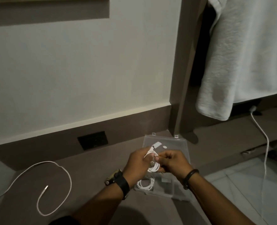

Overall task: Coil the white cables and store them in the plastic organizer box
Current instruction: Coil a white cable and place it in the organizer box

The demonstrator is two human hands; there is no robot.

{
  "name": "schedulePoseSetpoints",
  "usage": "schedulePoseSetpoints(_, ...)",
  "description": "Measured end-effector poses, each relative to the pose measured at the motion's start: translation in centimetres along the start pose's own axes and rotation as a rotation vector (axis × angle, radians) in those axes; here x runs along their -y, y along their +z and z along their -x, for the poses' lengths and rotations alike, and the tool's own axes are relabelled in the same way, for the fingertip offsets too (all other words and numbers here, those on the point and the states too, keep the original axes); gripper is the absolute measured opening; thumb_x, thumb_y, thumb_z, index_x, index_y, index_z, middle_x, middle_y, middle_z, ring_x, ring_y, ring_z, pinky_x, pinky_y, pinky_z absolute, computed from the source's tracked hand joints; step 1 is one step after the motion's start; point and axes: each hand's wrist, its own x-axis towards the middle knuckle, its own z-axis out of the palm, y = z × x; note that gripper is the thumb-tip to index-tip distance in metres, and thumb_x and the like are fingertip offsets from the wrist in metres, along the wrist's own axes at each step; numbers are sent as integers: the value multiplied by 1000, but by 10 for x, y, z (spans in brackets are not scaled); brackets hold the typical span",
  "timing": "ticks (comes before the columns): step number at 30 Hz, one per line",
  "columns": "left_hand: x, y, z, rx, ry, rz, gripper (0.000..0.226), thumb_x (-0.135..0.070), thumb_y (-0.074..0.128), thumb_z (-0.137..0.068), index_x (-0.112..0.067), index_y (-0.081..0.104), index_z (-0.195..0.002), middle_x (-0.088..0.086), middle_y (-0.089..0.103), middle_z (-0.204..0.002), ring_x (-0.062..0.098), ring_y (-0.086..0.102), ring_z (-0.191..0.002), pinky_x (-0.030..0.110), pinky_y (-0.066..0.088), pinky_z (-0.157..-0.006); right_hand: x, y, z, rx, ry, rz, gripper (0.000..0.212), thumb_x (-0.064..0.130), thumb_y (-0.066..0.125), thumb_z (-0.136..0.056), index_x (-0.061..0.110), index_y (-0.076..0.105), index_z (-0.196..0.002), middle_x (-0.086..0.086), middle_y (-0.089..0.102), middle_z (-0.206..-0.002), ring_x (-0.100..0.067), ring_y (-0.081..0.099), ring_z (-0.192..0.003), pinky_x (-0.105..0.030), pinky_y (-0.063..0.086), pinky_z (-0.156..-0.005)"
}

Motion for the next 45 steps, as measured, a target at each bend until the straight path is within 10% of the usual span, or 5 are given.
schedulePoseSetpoints(13, 58, 66, -2, 245, 53, -411, 35, -37, 50, -86, -11, 73, -89, 15, 67, -91, 27, 57, -90, 34, 43, -80, -91, -17, 9, -300, 80, 562, 20, 14, 73, -72, 13, 60, -57, -5, 68, -63, -16, 59, -60, -28, 50, -58)
schedulePoseSetpoints(20, 62, 64, -10, 205, 512, -686, 14, -2, 82, -61, -7, 69, -61, 9, 63, -57, 23, 62, -50, 21, 50, -44, -97, -11, 4, -257, -39, 779, 8, 20, 65, -80, 20, 67, -89, -2, 72, -82, -19, 65, -79, -26, 50, -70)
schedulePoseSetpoints(35, 72, 59, -3, 289, 397, -759, 18, -14, 57, -85, -3, 71, -86, 19, 69, -82, 34, 67, -70, 38, 57, -57, -104, -9, 7, -124, -101, 1010, 22, 9, 53, -86, 9, 56, -107, -12, 50, -113, -29, 55, -94, -33, 49, -79)
schedulePoseSetpoints(40, 63, 60, 14, 201, 432, -830, 10, -8, 79, -66, -10, 70, -71, 9, 67, -68, 27, 65, -59, 28, 51, -43, -101, -12, 9, -137, -157, 1183, 13, 25, 58, -83, 17, 60, -92, -5, 59, -104, -25, 61, -90, -32, 48, -72)
schedulePoseSetpoints(45, 65, 56, 16, 34, 584, -903, 20, -9, 55, -83, -11, 72, -74, 9, 66, -71, 25, 61, -58, 29, 51, -45, -88, -19, 15, -182, -35, 754, 29, 29, 77, -72, 18, 64, -96, -4, 69, -81, -18, 65, -73, -26, 55, -68)
